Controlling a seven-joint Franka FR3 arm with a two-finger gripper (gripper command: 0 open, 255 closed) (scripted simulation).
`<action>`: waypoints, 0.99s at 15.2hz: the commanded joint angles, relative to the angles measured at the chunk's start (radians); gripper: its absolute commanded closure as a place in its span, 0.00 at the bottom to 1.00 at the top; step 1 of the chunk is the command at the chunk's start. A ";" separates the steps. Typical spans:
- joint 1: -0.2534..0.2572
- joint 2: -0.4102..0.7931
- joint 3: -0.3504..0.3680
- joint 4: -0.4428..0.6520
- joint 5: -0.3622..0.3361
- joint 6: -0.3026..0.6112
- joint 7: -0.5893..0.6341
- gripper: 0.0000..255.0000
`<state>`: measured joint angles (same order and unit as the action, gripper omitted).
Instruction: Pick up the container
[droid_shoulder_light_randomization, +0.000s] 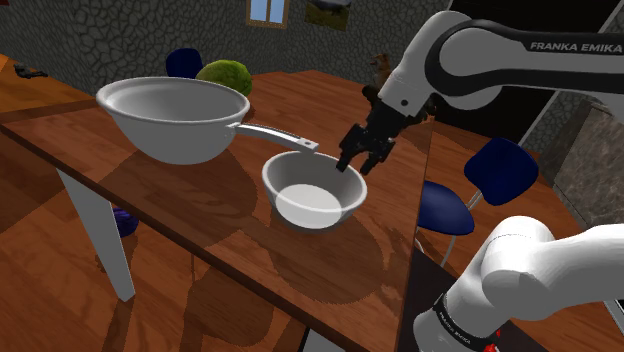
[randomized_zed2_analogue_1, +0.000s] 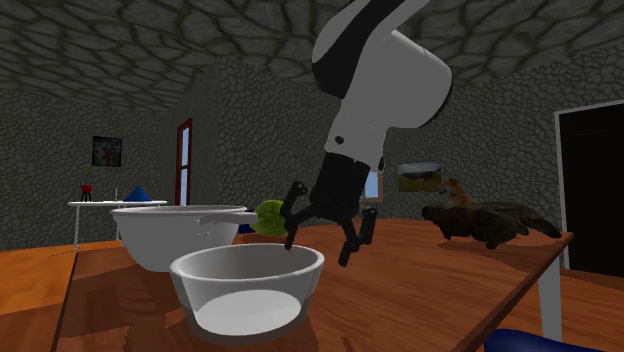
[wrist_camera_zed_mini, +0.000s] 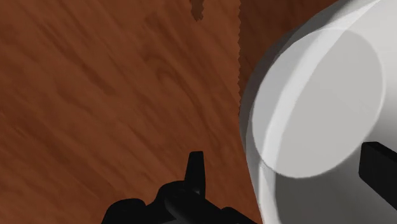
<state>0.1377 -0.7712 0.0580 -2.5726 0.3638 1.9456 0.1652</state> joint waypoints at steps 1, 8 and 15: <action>0.002 -0.002 0.003 -0.030 0.006 0.027 -0.007 0.00; 0.003 -0.001 0.004 -0.049 0.010 0.047 -0.013 1.00; 0.003 -0.002 0.003 -0.037 0.008 0.035 -0.009 1.00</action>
<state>0.1408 -0.7728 0.0620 -2.6152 0.3727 1.9860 0.1544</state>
